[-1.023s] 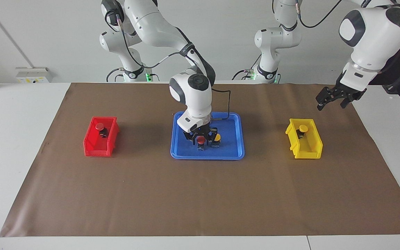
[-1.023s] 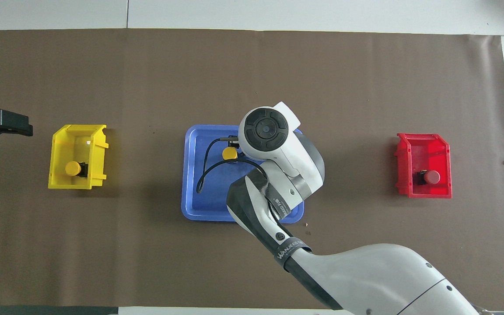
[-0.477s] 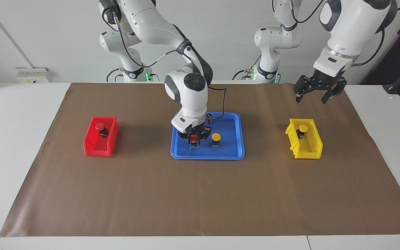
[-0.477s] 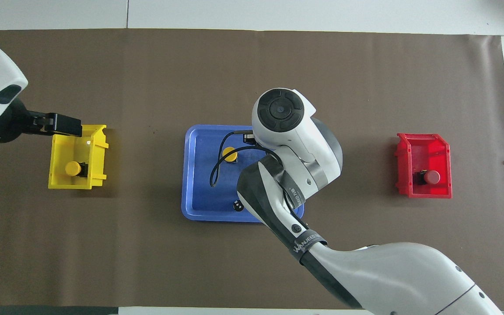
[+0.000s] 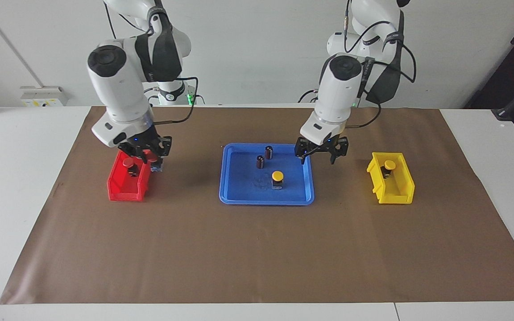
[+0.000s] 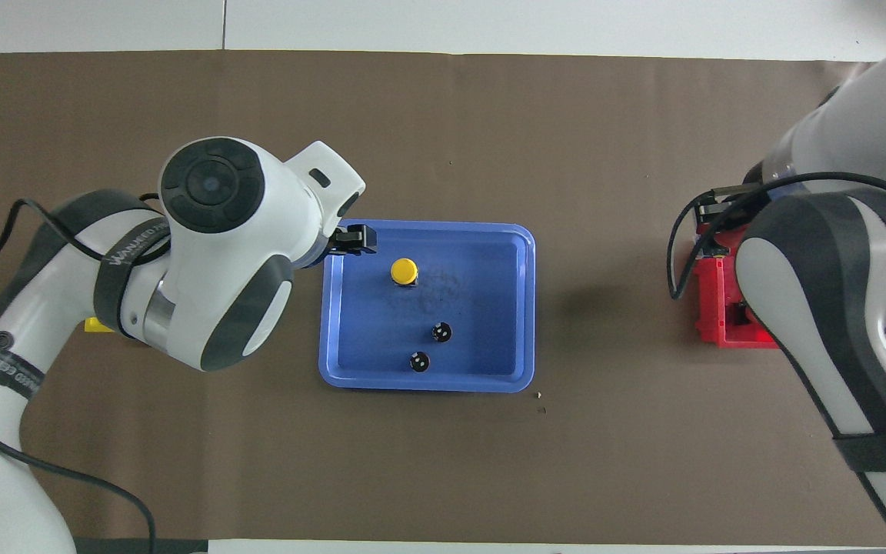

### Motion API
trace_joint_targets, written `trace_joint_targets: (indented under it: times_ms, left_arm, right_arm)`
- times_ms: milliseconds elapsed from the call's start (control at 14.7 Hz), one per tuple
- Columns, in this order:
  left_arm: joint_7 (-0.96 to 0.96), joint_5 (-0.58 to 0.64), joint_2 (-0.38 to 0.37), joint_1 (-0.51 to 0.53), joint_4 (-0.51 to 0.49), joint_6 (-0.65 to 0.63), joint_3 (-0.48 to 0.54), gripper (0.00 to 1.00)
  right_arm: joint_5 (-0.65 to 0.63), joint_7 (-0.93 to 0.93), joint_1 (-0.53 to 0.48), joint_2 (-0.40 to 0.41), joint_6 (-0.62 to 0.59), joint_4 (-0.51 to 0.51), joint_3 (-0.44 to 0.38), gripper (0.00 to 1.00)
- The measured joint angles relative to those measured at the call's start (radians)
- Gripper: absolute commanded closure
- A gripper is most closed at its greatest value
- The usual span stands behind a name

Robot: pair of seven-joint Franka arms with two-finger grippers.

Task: Sort red and yellow buttons by color
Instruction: 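Carry the red button to the red bin while the left gripper reaches the yellow button, then grasp the yellow button with the left gripper while the right gripper releases and withdraws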

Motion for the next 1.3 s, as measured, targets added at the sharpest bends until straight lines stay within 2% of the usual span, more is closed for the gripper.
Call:
trace_joint_targets:
  times_ms: [205, 341, 682, 886, 1091, 1159, 1227, 1295]
  left_arm:
    - [-0.08, 0.003, 0.061, -0.047, 0.019, 0.033, 0.001, 0.0]
    - [-0.115, 0.003, 0.081, -0.069, 0.037, 0.034, 0.001, 0.0]
    - [-0.164, 0.003, 0.136, -0.094, 0.053, 0.06, 0.002, 0.04]
    - [-0.168, 0.003, 0.148, -0.094, 0.054, 0.065, 0.002, 0.11]
    - [-0.171, 0.003, 0.151, -0.099, 0.054, 0.065, 0.002, 0.18]
    - [-0.174, 0.003, 0.152, -0.103, 0.054, 0.065, 0.001, 0.25]
    - [-0.18, 0.003, 0.152, -0.108, 0.054, 0.065, 0.001, 0.33]
    - [-0.185, 0.003, 0.152, -0.112, 0.054, 0.065, 0.001, 0.4]
  right_arm:
    - [0.0, -0.171, -0.134, -0.061, 0.21, -0.199, 0.001, 0.8]
    - [0.0, -0.22, -0.185, -0.064, 0.298, -0.274, 0.0, 0.8]
    - [0.023, -0.22, -0.182, -0.034, 0.438, -0.333, 0.013, 0.8]
    - [0.026, -0.208, -0.18, -0.001, 0.521, -0.377, 0.016, 0.8]
    - [0.026, -0.208, -0.18, 0.001, 0.539, -0.412, 0.015, 0.78]
    - [0.026, -0.208, -0.18, 0.0, 0.539, -0.414, 0.015, 0.64]
    - [0.026, -0.208, -0.18, -0.001, 0.539, -0.415, 0.015, 0.41]
    - [0.026, -0.208, -0.18, -0.002, 0.539, -0.416, 0.015, 0.22]
